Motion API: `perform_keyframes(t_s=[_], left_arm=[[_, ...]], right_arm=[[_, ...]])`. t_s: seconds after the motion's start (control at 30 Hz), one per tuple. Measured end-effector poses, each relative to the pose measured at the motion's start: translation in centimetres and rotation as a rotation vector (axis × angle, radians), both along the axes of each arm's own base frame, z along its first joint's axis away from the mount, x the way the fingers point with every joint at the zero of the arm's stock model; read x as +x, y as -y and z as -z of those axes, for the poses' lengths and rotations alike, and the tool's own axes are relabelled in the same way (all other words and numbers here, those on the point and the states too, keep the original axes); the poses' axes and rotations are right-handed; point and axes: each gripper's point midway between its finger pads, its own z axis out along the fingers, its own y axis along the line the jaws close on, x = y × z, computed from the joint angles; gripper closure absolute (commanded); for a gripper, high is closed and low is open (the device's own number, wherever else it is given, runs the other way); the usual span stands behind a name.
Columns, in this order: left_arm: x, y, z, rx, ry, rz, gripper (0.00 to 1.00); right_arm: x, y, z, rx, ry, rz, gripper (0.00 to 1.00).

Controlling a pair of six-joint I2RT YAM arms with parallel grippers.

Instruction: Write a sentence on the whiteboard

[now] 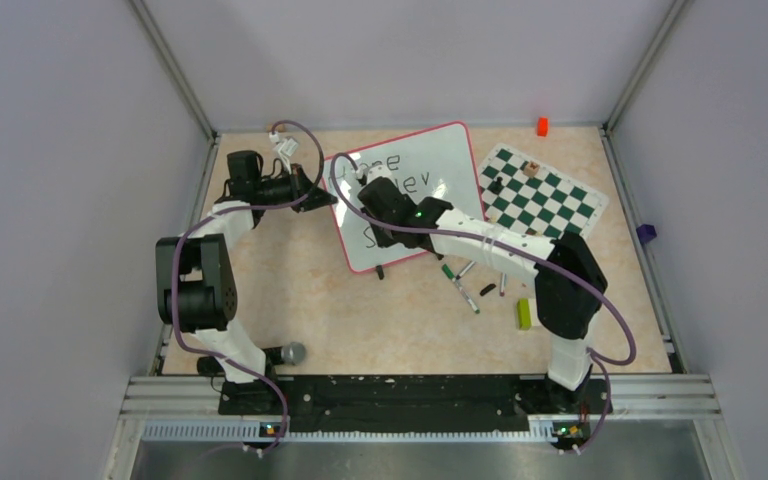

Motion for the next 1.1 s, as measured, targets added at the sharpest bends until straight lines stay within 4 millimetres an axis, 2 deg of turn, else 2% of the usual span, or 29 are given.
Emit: perform_keyframes(t_s=[0.17, 0.57, 0.9, 1.1], left_arm=[[0.0, 0.0, 0.0, 0.000, 0.000, -0.001, 1.00], [0.0, 0.0, 0.0, 0.001, 0.001, -0.001, 1.00], [0.0, 0.0, 0.0, 0.000, 0.001, 0.000, 1.00], [0.0, 0.0, 0.0, 0.000, 0.001, 0.001, 1.00]], right_arm=[[-0.1, 0.0, 0.2, 0.001, -0.005, -0.001, 1.00], [-2.1, 0.6, 2.7, -0.035, -0.077, -0.033, 1.00], [-2.0, 1.5, 2.7, -0.076, -0.067, -0.006, 1.00], [-1.2, 1.7, 1.8, -0.086, -0.039, 0.017, 1.00]])
